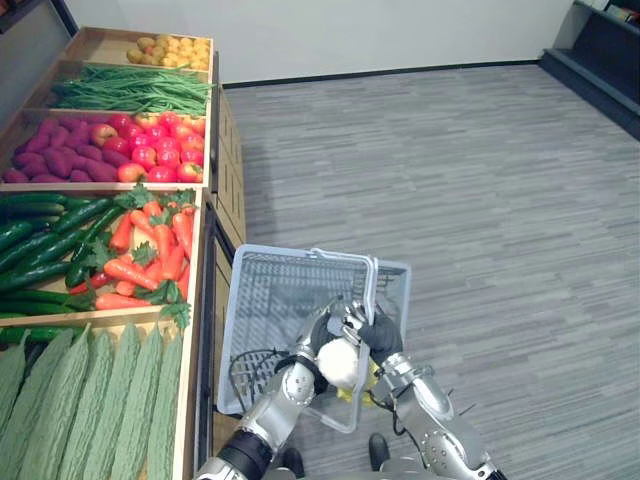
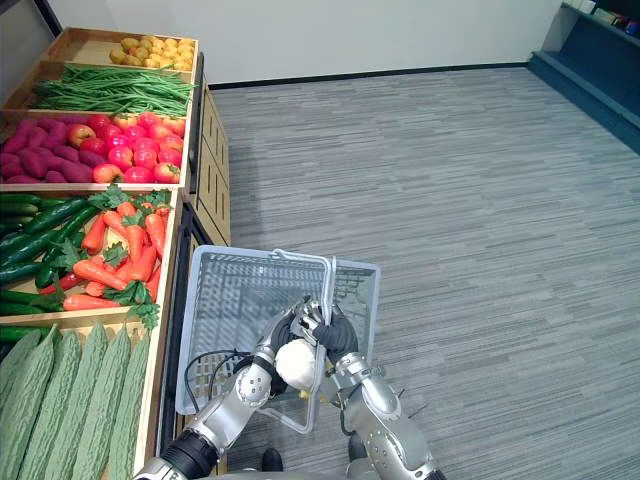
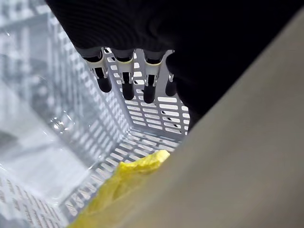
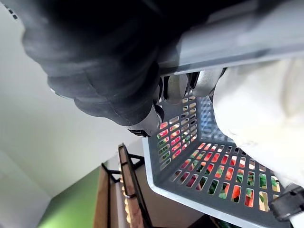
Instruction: Pick vegetable in the basket
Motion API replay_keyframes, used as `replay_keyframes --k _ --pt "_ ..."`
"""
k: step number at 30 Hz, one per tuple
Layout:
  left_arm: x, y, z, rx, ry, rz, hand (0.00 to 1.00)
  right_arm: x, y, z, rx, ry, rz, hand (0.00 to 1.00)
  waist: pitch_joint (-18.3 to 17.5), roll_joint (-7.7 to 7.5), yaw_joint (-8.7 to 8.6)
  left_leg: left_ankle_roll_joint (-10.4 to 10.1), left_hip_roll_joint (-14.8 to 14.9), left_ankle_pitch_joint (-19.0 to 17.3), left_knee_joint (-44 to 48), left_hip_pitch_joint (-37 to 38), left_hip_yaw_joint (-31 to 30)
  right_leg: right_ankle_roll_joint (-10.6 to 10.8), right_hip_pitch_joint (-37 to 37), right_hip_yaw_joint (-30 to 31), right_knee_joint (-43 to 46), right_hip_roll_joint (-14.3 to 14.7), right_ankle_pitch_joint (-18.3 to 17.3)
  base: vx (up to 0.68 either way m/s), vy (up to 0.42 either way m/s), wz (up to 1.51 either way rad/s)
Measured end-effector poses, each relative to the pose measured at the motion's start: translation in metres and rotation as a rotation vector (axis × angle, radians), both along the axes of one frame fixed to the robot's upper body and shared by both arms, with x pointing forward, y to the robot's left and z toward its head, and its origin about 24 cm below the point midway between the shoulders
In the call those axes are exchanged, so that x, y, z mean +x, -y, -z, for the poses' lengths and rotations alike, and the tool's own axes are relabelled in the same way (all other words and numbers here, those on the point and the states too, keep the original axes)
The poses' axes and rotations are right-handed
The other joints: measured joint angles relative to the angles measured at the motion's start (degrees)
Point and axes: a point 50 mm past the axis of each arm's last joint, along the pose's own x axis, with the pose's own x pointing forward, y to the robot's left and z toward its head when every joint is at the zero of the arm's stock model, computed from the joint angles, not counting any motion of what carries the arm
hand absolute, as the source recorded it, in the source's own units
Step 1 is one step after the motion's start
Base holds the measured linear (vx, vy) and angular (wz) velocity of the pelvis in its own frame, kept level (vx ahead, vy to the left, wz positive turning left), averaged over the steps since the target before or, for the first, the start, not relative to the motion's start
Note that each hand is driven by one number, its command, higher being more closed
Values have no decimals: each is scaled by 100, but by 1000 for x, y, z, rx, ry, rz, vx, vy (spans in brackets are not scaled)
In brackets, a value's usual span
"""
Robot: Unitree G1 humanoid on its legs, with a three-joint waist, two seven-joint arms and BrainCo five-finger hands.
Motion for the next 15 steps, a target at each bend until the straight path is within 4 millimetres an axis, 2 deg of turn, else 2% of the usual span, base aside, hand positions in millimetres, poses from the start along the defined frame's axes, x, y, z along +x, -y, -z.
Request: replay_keyframes --k 5,11,13,15 --pt "-2 4 -21 -88 75 3 0 5 21 6 -122 16 104 100 -2 -1 9 0 -20 46 -67 29 -6 5 14 -34 -23 -15 -5 -19 -9 0" --pt "-17 8 -47 -280 152 17 0 9 46 8 -203 11 261 100 -26 21 11 5 -53 50 -90 30 -43 49 25 -124 -23 -12 -36 -4 -8 2" --pt "-24 2 -54 -358 163 -18 0 8 55 10 -223 1 308 100 -62 31 19 46 -63 78 -89 30 -48 51 27 -148 -22 -20 -37 -4 -10 2" --pt "-26 -13 -60 -409 184 -88 0 4 65 14 -227 -24 355 100 -151 52 23 47 -63 79 -78 34 -74 51 43 -187 -22 -20 -37 0 -13 6"
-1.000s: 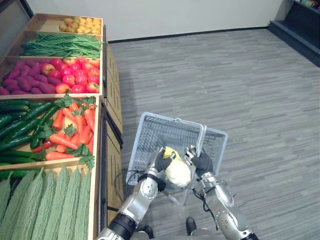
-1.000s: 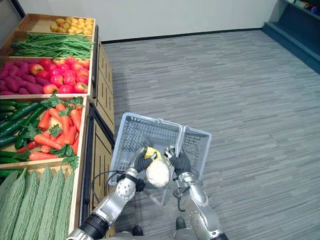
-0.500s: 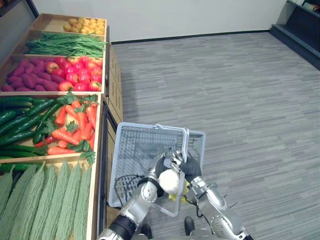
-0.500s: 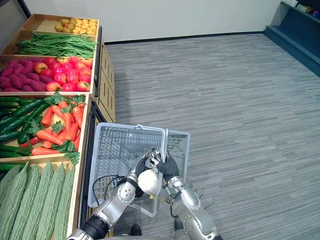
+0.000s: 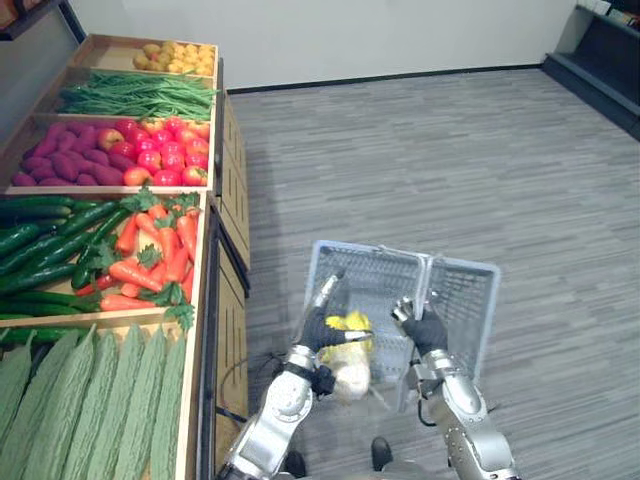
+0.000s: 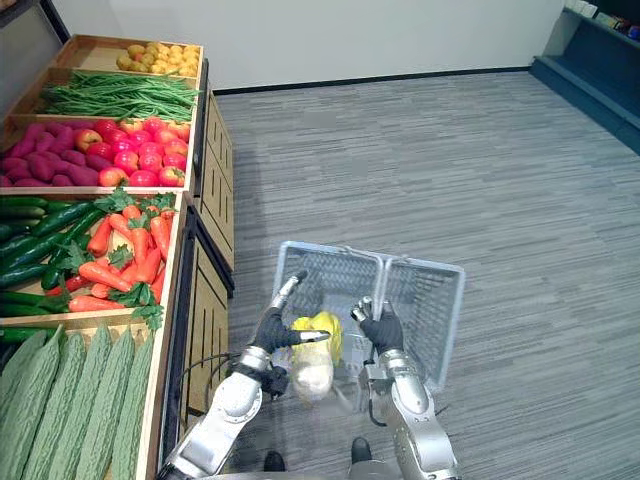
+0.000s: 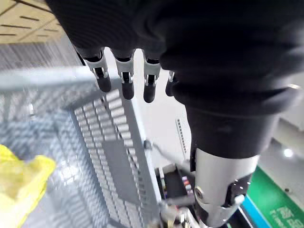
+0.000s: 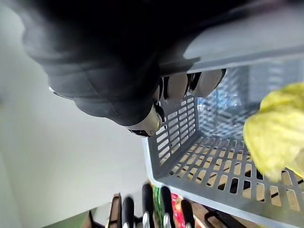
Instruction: Pick vegetable in the basket
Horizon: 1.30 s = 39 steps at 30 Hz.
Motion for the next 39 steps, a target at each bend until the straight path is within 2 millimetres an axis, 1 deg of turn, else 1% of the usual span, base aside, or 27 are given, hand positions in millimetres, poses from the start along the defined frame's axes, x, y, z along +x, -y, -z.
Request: replay_keyframes --k 1,3,5,7,8,9,12,13,15,17,18,21,22,26,29,30,31,32,33,34,35,36,37,38,39 --pt "-1 -2 -2 -15 4 -11 0 -2 4 1 0 -7 17 100 -6 8 -1 0 0 0 0 14 -21 0 25 -22 0 0 0 -2 -19 16" --pt "-4 -18 -8 -62 20 -77 0 -9 15 8 2 -37 76 100 -64 40 17 0 2 1 -6 29 -105 3 74 -139 3 -4 -10 -24 -28 17" --pt "-8 -29 -7 -91 7 -125 0 -16 23 13 -1 -64 111 100 -124 69 62 -1 -10 1 -33 30 -116 17 77 -162 17 -21 -69 -38 -21 7" --pt "-13 -39 -2 -108 -22 -173 0 -25 30 19 -3 -95 148 100 -160 123 86 -2 -14 0 -35 32 -158 13 74 -236 78 -35 -121 -36 -17 13" --pt "-15 -43 0 -123 -33 -191 0 -27 32 20 -4 -103 157 100 -167 131 91 -2 -14 0 -35 33 -171 11 75 -250 91 -37 -132 -47 -21 13" --pt "-20 -49 4 -160 -63 -224 0 -33 37 25 -2 -129 184 100 -174 138 127 -3 -14 1 -35 45 -188 10 73 -276 90 -40 -139 -45 -17 8" --pt "-29 -61 13 -233 -122 -282 0 -41 43 35 -6 -173 207 100 -184 125 139 -5 -15 0 -35 50 -188 12 76 -289 90 -46 -164 -40 -16 3" --pt "-32 -66 17 -271 -147 -293 0 -46 47 39 -5 -192 225 100 -184 124 155 -6 -16 0 -35 50 -188 13 79 -298 89 -49 -165 0 0 0" --pt "-39 -71 22 -292 -181 -309 0 -50 47 46 -3 -225 231 100 -199 105 156 -6 -15 0 -35 50 -187 13 81 -304 87 -52 -165 0 0 0" --pt "-42 -77 33 -281 -222 -336 0 -55 50 52 7 -256 254 100 -222 78 165 -6 -16 -1 -34 50 -184 13 90 -318 85 -58 -164 -5 -5 2" --pt "-44 -80 39 -273 -250 -347 0 -58 51 57 10 -276 265 100 -238 51 187 -7 -15 -1 -33 51 -183 13 102 -330 85 -60 -164 0 0 0" --pt "-49 -90 51 -260 -301 -384 0 -65 53 61 5 -302 276 100 -255 -8 261 -10 -6 -6 -29 83 -154 13 155 -326 78 -56 -164 -2 -6 -2" --pt "-51 -94 55 -258 -313 -408 0 -66 54 63 4 -310 279 100 -268 -37 292 -35 0 -30 -27 89 -115 14 152 -305 77 -50 -165 -19 -14 -7" --pt "-60 -105 61 -247 -344 -463 0 -67 59 66 6 -321 308 100 -252 -97 318 -36 1 -60 3 111 -68 64 122 -294 91 -49 -247 -20 -11 -4" --pt "-65 -110 66 -245 -366 -499 0 -63 59 64 8 -311 307 100 -234 -126 400 -42 12 -101 12 99 24 52 39 -271 127 -46 -313 -11 -10 -17" --pt "-64 -111 66 -249 -361 -509 0 -59 58 65 10 -308 303 100 -206 -173 453 -65 20 -208 175 27 62 72 -25 -274 204 -60 -382 -13 -6 -25" --pt "-64 -112 65 -250 -358 -514 0 -53 57 65 12 -304 296 100 -161 -232 468 -54 37 -415 537 -129 74 78 -99 -277 345 -81 -480 -7 -5 -20" --pt "-64 -112 65 -250 -358 -514 0 -50 56 65 13 -301 293 100 -150 -249 474 -65 51 -539 753 -230 81 89 -162 -283 454 -88 -566 -3 -5 -12" --pt "-64 -111 65 -249 -358 -514 0 -46 55 65 9 -295 287 100 -123 -278 483 -66 84 -834 1271 -452 113 97 -282 -298 735 -92 -740 23 8 -7" --pt "-64 -112 65 -246 -356 -515 0 -41 55 64 4 -288 282 100 -71 -276 489 -63 140 -1183 1810 -659 96 102 -391 -325 1064 -98 -920 33 22 -6" --pt "-63 -112 65 -241 -355 -516 0 -40 55 63 -3 -283 281 100 -27 -260 488 -47 186 -1360 2072 -736 73 122 -425 -360 1243 -99 -1015 84 40 -2" --pt "-64 -114 65 -220 -352 -521 0 -37 55 62 -15 -276 277 100 87 -231 461 12 278 -1723 2545 -808 10 123 -536 -473 1847 -105 -1114 106 39 -5" --pt "-64 -116 65 -219 -352 -531 0 -36 55 61 -23 -273 274 100 125 -201 478 52 324 -1821 2650 -819 10 137 -647 -558 2207 -112 -1126 112 81 -7" --pt "-64 -120 64 -208 -345 -563 0 -32 54 59 -33 -263 270 100 236 -102 472 150 405 -1930 2681 -732 1 66 -1053 -786 3100 -166 -1104 65 71 2" --pt "-64 -120 64 -208 -344 -569 0 -31 54 59 -37 -263 270 100 275 -26 425 193 426 -1957 2667 -649 -39 -55 -1190 -935 3309 -188 -1140 137 75 13"
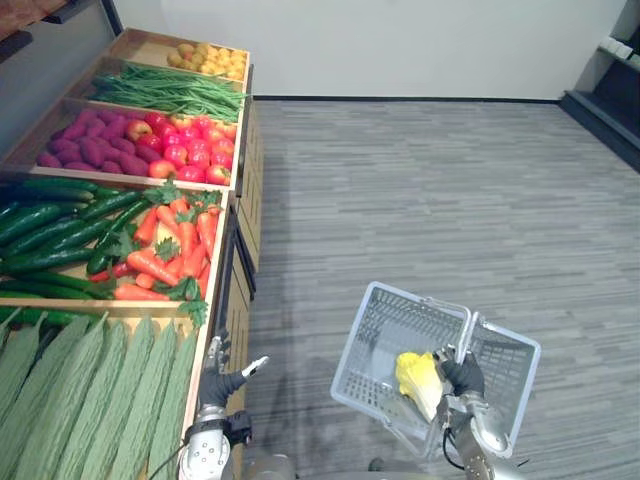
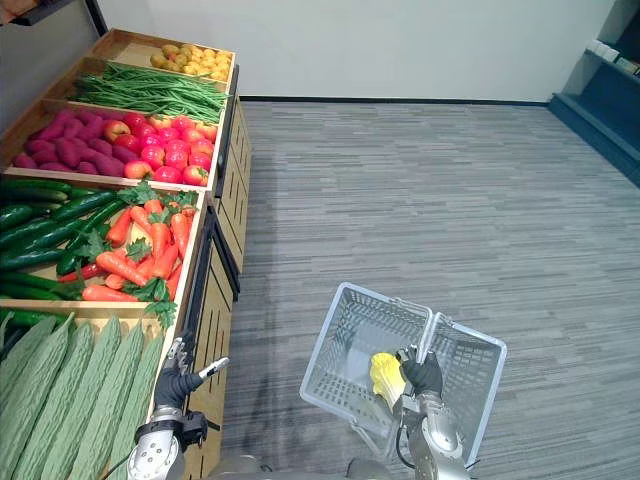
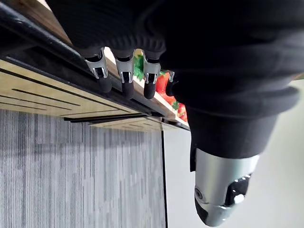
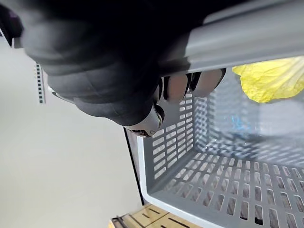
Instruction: Pick vegetable in the basket
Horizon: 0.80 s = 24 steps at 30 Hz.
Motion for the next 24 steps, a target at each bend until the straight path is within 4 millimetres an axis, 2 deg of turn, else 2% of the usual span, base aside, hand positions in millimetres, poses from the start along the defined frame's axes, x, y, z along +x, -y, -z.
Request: replay_keyframes --k 1,2,4,5,6,7,8,9,10,11,12,13,15,17,18,19,20,21,22,24 --pt "3 -3 -2 14 12 -12 0 0 0 0 -2 -2 4 100 12 -9 -2 31 13 -40 -48 80 -40 -70 -179 -131 -6 -18 -129 180 21 16" --pt "6 -6 -5 29 24 -17 0 1 0 0 -1 0 5 100 26 -55 37 -5 13 -84 -88 141 -62 -41 -306 -151 -170 -13 -153 293 -15 17" --pt "11 -12 -7 45 38 -38 0 8 1 -4 -9 19 -1 100 44 -30 16 -82 67 -200 -147 215 -170 -31 -548 -124 -785 75 -38 385 -103 28" --pt "19 -11 -6 41 44 -39 0 13 7 -9 -27 40 8 100 133 108 -7 -187 185 -313 -198 371 -334 15 -666 16 -1475 228 408 389 -143 43" --pt "22 -10 -7 38 49 -36 0 14 11 -10 -35 44 16 100 171 140 -19 -238 208 -341 -266 481 -430 97 -670 163 -1777 282 660 414 -200 83" --pt "27 -9 -8 38 59 -33 0 14 15 -11 -47 43 32 100 161 117 -107 -399 208 -398 -364 663 -615 145 -648 445 -2264 290 1058 360 -210 84" --pt "27 -10 -9 44 63 -36 0 14 16 -11 -51 43 34 100 123 41 -148 -488 201 -473 -367 750 -725 127 -638 563 -2366 269 1277 579 -331 96" --pt "30 -4 -3 29 44 -36 0 16 24 -13 -96 38 35 100 114 417 -136 -622 499 -570 -264 892 -996 11 -641 423 -1854 513 1498 494 -255 61" --pt "31 -2 -4 27 50 -35 0 19 25 -14 -106 41 32 100 99 467 -134 -665 573 -454 -90 812 -1130 -81 -658 317 -1695 545 1309 589 -305 53" --pt "33 1 -5 19 62 -44 0 24 24 -16 -108 52 25 100 105 513 -115 -627 617 -131 462 564 -1414 -214 -609 166 -1570 613 1066 1022 -514 100" --pt "43 12 -12 6 100 -25 0 30 18 -19 -102 71 24 100 176 502 -58 -572 1052 809 3316 -563 -841 -540 876 -300 -2371 789 806 1064 -529 92" --pt "46 13 -17 7 125 -22 0 32 19 -23 -106 96 35 100 177 501 28 -489 1041 756 3382 -776 -460 -540 1171 -296 -2558 762 806 967 -430 75" --pt "47 12 -23 15 155 -38 0 36 22 -27 -117 122 42 100 179 522 85 -473 1043 744 3114 -1133 -42 -540 1330 -324 -2694 682 798 282 -27 10" --pt "50 13 -32 10 195 -44 0 31 32 -27 -131 120 78 100 205 488 76 -584 907 908 1927 -1253 643 -324 1635 -710 -2848 484 649 212 47 60" --pt "51 14 -36 6 215 -47 0 28 38 -27 -143 114 91 100 188 561 22 -505 901 1056 1463 -1244 951 -253 1726 -859 -2825 477 544 184 63 138" --pt "54 15 -43 10 251 -44 0 20 44 -21 -140 84 129 100 167 491 -74 -377 767 980 1051 -1023 1405 -160 1889 -1190 -2778 302 326 265 149 189" --pt "56 15 -49 14 284 -43 0 18 51 -20 -149 75 160 100 164 461 -133 -300 615 992 605 -899 1848 -77 1906 -1495 -2734 113 260 255 164 195" --pt "57 14 -52 17 298 -43 0 17 54 -20 -152 71 176 100 174 461 -127 -146 564 1013 453 -896 2063 -45 1909 -1629 -2713 77 227 173 158 154" --pt "57 12 -55 24 308 -48 0 16 57 -16 -151 48 185 100 178 468 -103 112 476 1007 263 -867 2218 -4 1941 -1803 -2700 62 197 106 99 110" --pt "50 6 -50 41 282 -69 0 13 53 -1 -131 -32 175 100 186 445 51 251 161 1005 -376 -505 1953 -10 2229 -2040 -2646 32 183 130 86 105"
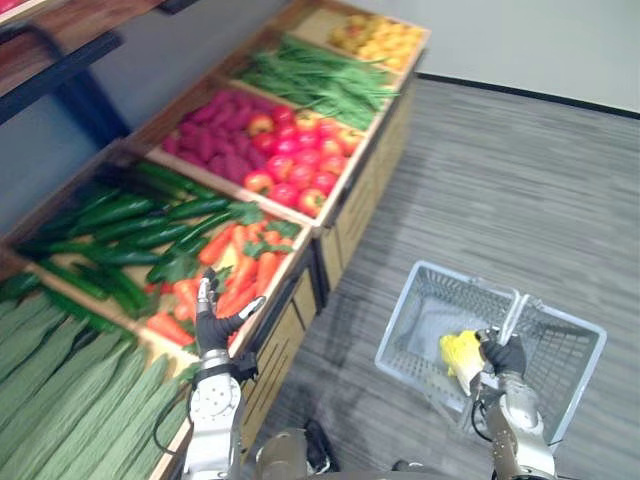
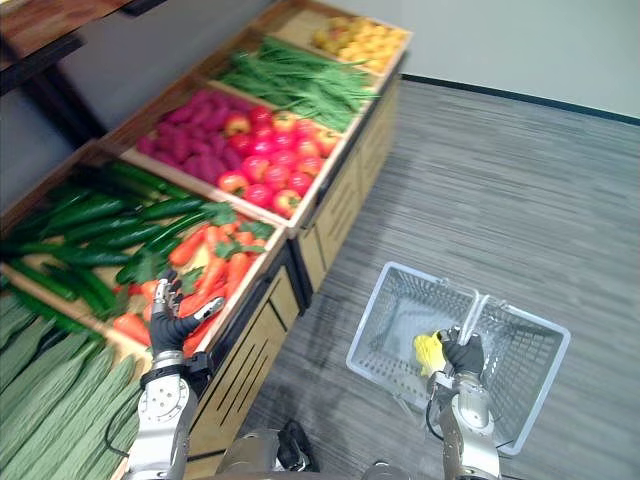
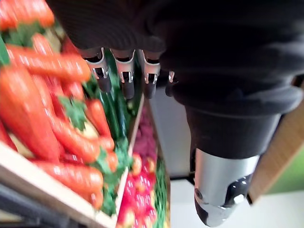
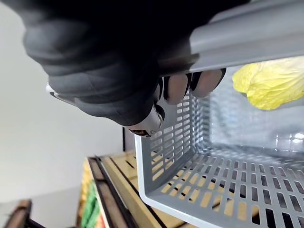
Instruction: Pick vegetable in the basket
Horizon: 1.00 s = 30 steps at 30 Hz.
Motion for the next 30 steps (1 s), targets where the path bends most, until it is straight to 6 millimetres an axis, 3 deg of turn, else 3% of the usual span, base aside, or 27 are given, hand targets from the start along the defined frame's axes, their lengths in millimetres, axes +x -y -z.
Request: replay_keyframes --k 3,5,6,7,8,9,13,14,15,16,19,20,24,30 --pt "-11 -2 6 -1 -33 -20 0 -4 -4 8 25 -37 3 100 31 -54 -10 17 -288 115 -539 366 -386 5 211 -195 361 -111 -4 110 14 95" --pt "-14 -1 6 0 -37 -13 0 -3 -5 9 27 -37 1 100 16 -25 -35 14 -378 112 -670 403 -710 74 -40 -275 1265 -295 -86 44 -1 78" --pt "-13 1 4 2 -26 0 0 -4 -5 9 21 -40 -3 100 28 -45 -69 29 -481 103 -753 479 -964 38 -405 -110 2307 -497 -109 74 35 105" --pt "-10 3 -1 12 -4 11 0 -6 -6 11 26 -46 -5 100 54 -126 -200 82 -596 98 -764 548 -1270 -169 -819 513 3222 -587 -241 108 23 135" --pt "-9 1 -5 30 6 17 0 -8 -8 12 30 -53 -10 100 66 -210 -220 104 -649 82 -736 555 -1481 -178 -1002 1122 3354 -448 -514 137 -1 143" --pt "-6 4 -7 38 15 34 0 -11 -10 15 38 -60 -15 100 46 -297 -226 104 -711 77 -728 559 -1728 -139 -1244 1894 3283 -235 -752 125 -25 113" --pt "-1 9 -12 45 40 55 0 -25 -13 23 49 -100 -9 100 20 -337 -220 -23 -797 5 -540 530 -2505 40 -1687 3355 2534 180 -951 133 -70 119" --pt "-1 10 -12 50 41 60 0 -29 -13 24 51 -106 -5 100 10 -352 -216 -81 -827 -36 -447 483 -2636 56 -1669 3373 2289 157 -913 126 -177 97" --pt "-1 10 -13 57 42 62 0 -32 -12 24 54 -110 11 100 -54 -455 -172 -161 -920 -131 -301 437 -2776 23 -1666 3275 1752 7 -550 170 -268 98" --pt "-2 9 -14 67 44 66 0 -38 -10 27 54 -126 19 100 -129 -555 -186 -257 -997 -282 -22 248 -2960 204 -1591 3120 1483 -145 -296 154 -289 89" --pt "0 19 -13 49 47 95 0 -52 -3 30 38 -162 30 100 -249 -394 -181 -457 -663 -421 133 93 -3074 99 -1287 2653 1021 69 -226 99 -221 66" --pt "3 25 -15 56 54 134 0 -55 1 31 37 -165 41 100 -308 -304 -195 -505 -552 -389 47 127 -3114 35 -1166 2499 891 140 -186 73 -218 56" --pt "17 39 -21 147 77 249 0 -70 7 35 42 -197 51 100 -398 -387 -190 -668 -461 -126 -417 271 -3158 -24 -993 2222 668 173 -147 44 -153 35" --pt "30 48 2 372 -44 432 0 -65 -1 38 67 -197 -14 100 -493 -474 -376 -688 -469 495 -1396 561 -3173 -88 -1003 2235 266 173 115 4 -18 1"
